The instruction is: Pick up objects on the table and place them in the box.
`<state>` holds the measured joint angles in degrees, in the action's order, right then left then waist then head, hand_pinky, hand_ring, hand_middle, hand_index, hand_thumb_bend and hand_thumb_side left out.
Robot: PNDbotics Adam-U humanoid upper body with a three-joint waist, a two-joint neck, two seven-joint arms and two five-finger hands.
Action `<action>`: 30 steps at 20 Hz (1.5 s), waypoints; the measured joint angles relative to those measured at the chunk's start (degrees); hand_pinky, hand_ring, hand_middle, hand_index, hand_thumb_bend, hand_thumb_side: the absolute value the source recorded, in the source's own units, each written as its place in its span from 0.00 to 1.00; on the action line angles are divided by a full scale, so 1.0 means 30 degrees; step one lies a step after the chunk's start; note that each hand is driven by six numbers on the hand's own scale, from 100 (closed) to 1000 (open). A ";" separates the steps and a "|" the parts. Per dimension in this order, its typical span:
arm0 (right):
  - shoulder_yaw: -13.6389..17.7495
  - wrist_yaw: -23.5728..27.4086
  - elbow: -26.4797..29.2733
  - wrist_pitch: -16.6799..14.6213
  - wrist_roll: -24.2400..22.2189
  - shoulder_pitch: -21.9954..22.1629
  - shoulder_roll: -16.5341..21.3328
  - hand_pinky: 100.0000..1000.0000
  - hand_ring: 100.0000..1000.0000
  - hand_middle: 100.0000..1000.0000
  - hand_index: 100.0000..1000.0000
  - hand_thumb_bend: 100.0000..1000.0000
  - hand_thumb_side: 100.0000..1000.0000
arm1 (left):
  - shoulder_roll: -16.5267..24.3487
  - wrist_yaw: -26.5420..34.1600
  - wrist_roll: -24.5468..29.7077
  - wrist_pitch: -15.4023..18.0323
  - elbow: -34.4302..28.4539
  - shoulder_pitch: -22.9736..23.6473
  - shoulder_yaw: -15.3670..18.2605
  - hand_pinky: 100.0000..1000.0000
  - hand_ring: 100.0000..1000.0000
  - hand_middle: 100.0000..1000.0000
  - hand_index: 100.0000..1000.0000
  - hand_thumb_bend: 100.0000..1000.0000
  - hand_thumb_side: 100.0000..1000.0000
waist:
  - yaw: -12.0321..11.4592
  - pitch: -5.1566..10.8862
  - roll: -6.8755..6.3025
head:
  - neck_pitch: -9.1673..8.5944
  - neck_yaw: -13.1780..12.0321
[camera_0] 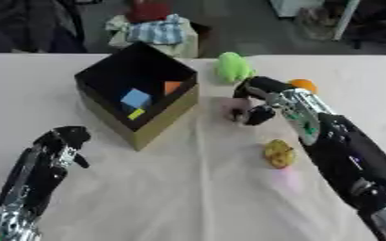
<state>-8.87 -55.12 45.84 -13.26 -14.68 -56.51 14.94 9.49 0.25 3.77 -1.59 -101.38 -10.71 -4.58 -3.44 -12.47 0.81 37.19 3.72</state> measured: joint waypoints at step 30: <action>-0.0070 -0.0353 0.0040 0.0338 0.3697 -0.2959 -0.3201 0.75 0.75 0.82 0.95 0.32 0.45 | -0.0167 0.0067 0.0564 -0.0013 0.0006 -0.0281 -0.0496 0.36 0.72 0.57 0.67 0.32 0.57 | -0.2150 -0.0004 0.0001 | -0.0009 0.1628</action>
<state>-9.08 -56.18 45.96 -12.25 -3.59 -65.39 5.33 8.99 0.45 5.47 -1.63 -101.36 -11.55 -6.07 -9.89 -12.48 0.81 37.16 8.60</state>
